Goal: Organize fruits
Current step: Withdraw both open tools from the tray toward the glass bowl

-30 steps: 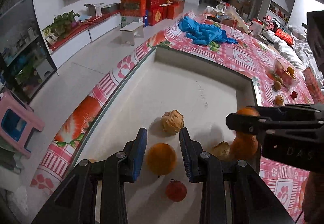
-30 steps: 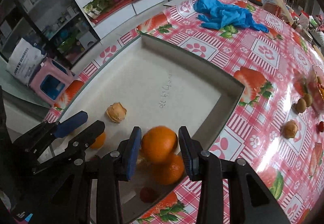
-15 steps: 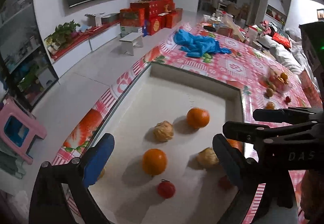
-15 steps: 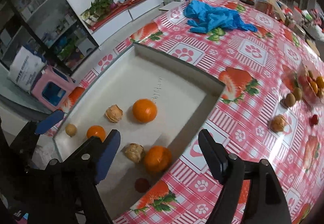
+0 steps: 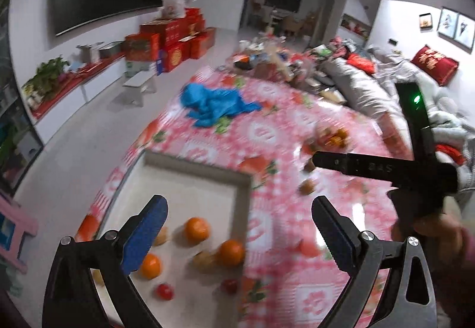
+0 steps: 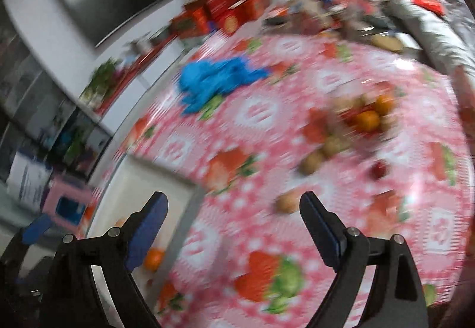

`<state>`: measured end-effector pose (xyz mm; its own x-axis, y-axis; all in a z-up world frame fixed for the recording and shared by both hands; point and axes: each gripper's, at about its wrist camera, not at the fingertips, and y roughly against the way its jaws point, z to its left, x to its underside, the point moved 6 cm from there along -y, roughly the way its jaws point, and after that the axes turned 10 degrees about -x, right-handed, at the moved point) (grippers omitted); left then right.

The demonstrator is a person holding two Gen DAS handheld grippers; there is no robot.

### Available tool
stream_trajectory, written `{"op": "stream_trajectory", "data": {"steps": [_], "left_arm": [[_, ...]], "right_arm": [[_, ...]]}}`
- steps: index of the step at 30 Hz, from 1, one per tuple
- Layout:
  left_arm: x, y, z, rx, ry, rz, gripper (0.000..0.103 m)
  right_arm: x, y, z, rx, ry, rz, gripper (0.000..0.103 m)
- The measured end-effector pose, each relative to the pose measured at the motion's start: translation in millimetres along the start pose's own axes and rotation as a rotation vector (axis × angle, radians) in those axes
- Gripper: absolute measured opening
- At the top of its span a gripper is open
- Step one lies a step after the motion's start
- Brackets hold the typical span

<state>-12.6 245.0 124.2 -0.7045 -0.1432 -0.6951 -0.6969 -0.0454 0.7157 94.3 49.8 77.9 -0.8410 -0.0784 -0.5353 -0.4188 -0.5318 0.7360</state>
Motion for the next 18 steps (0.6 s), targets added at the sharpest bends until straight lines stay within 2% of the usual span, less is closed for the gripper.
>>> {"op": "stream_trajectory", "data": {"steps": [4, 8, 13, 18], "left_arm": [[-31, 4, -34, 0.034, -0.029, -0.039, 0.098], [-41, -18, -69, 0.041, -0.074, -0.035, 0.098], [-15, -91, -113, -0.012, -0.137, 0.079, 0.098], [19, -143, -141, -0.062, -0.176, 0.147, 0.098]], "right_arm": [[-19, 21, -59, 0.098, -0.070, -0.045, 0.092], [-10, 18, -123, 0.209, -0.135, -0.023, 0.093], [18, -6, -172, 0.261, -0.170, 0.023, 0.093], [30, -33, -194, 0.296, -0.152, 0.040, 0.092]]}}
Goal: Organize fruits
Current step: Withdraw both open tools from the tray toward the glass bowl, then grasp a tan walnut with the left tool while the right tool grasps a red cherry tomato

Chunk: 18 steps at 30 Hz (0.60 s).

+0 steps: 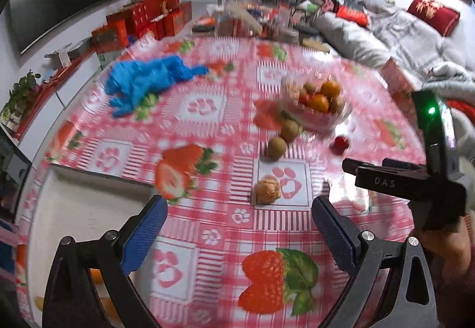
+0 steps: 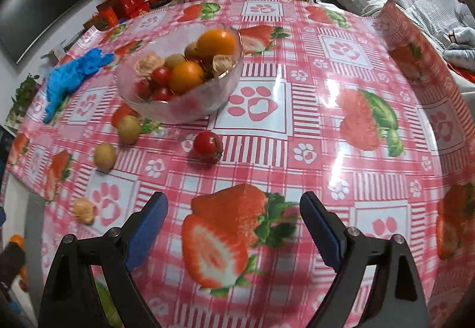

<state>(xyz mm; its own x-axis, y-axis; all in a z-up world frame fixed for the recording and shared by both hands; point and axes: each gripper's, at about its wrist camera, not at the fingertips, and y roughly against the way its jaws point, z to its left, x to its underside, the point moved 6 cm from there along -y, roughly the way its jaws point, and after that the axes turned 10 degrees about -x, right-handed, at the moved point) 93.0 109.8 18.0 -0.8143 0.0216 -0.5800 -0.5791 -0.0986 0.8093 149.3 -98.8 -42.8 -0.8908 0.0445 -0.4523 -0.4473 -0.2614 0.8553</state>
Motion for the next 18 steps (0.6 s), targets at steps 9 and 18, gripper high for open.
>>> {"op": "stream_trajectory", "data": {"steps": [9, 18], "left_arm": [[-2, -42, -23, -0.070, -0.039, -0.015, 0.098], [8, -73, -30, -0.048, -0.017, 0.056, 0.064]], "right_arm": [[-19, -21, 23, 0.049, 0.112, -0.087, 0.076], [-29, -25, 27, 0.054, 0.143, -0.131, 0.024]]}}
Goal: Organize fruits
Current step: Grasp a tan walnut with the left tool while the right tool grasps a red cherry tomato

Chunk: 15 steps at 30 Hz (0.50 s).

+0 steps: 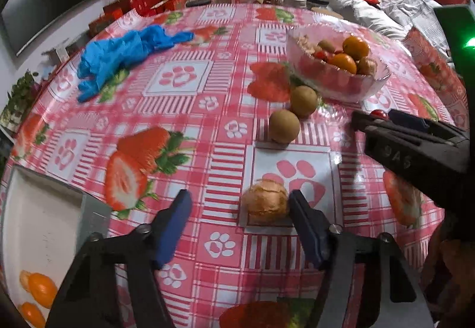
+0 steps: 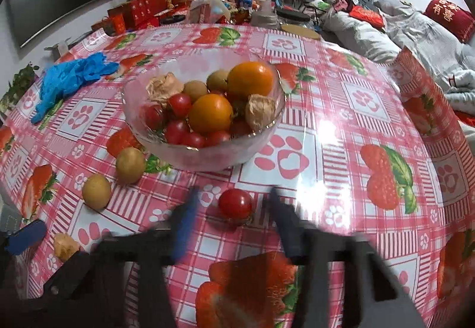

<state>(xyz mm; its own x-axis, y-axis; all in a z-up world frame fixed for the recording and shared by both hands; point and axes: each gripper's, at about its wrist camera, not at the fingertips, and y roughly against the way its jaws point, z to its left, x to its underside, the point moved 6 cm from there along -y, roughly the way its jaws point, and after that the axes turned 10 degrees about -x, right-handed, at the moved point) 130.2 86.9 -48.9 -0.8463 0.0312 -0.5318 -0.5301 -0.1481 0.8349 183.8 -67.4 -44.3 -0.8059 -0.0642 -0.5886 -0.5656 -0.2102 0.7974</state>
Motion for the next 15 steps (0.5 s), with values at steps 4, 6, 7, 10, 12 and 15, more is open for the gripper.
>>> {"op": "stream_trajectory", "data": {"steps": [4, 6, 7, 10, 12, 15], "left_arm": [[-2, 3, -5, 0.019, -0.002, -0.013, 0.036], [-1, 4, -6, 0.025, -0.004, -0.012, 0.029], [0, 4, -6, 0.030, -0.002, -0.012, 0.029], [10, 11, -4, 0.043, -0.001, -0.010, 0.029], [23, 20, -2, 0.049, -0.008, -0.013, 0.029], [50, 36, 3, 0.032, -0.027, -0.029, 0.029]], "right_arm": [[6, 6, -1, -0.083, -0.036, -0.002, 0.024], [14, 14, 0, -0.111, -0.037, 0.001, 0.024], [18, 19, 1, -0.123, -0.035, 0.004, 0.024], [34, 34, 1, -0.163, -0.052, 0.018, 0.024], [47, 45, 1, -0.193, -0.076, 0.029, 0.024], [69, 62, 1, -0.229, -0.109, 0.036, 0.024]]}}
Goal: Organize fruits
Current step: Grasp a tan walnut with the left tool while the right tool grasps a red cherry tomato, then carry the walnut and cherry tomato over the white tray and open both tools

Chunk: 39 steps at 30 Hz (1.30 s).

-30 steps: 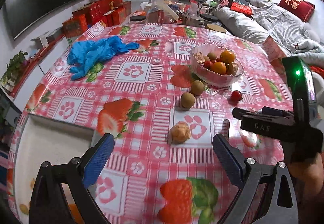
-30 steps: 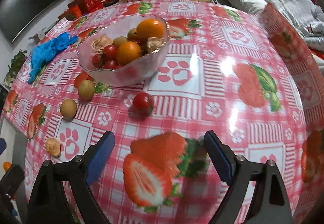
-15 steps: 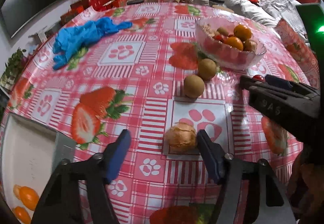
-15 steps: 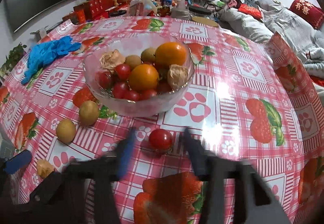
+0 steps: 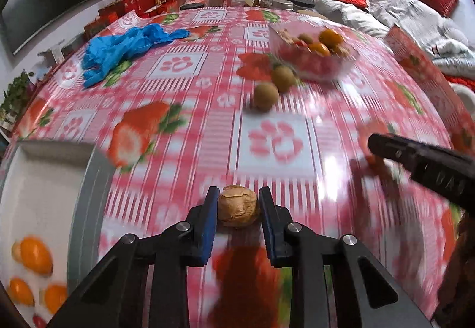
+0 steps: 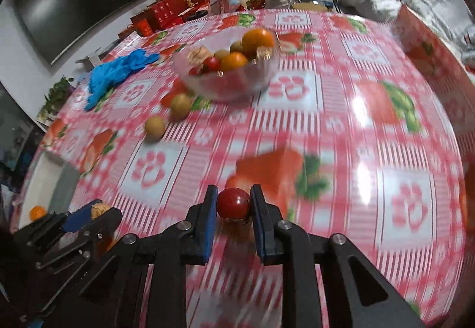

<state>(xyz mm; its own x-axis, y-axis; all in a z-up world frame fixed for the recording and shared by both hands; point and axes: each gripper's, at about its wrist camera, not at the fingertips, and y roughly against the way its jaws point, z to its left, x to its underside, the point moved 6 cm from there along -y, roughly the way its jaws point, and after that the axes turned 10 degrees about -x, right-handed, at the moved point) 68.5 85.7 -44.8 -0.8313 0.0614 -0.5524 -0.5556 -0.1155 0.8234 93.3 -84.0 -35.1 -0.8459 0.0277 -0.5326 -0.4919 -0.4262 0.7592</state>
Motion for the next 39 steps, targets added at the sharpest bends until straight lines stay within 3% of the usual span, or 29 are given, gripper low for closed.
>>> {"op": "stream_trajectory", "data": {"steps": [9, 18, 22, 39], "left_arm": [[72, 47, 27, 0.006, 0.091, 0.007, 0.029], [104, 66, 33, -0.013, 0.102, -0.032, 0.029], [112, 71, 32, -0.038, 0.080, -0.051, 0.029], [115, 72, 34, -0.047, 0.087, -0.056, 0.029]], "right_arm": [[70, 42, 21, -0.043, -0.014, 0.005, 0.024], [121, 62, 39, -0.017, -0.015, -0.069, 0.025], [125, 61, 43, 0.020, 0.025, -0.095, 0.024], [123, 58, 39, -0.003, -0.009, -0.115, 0.025]]}}
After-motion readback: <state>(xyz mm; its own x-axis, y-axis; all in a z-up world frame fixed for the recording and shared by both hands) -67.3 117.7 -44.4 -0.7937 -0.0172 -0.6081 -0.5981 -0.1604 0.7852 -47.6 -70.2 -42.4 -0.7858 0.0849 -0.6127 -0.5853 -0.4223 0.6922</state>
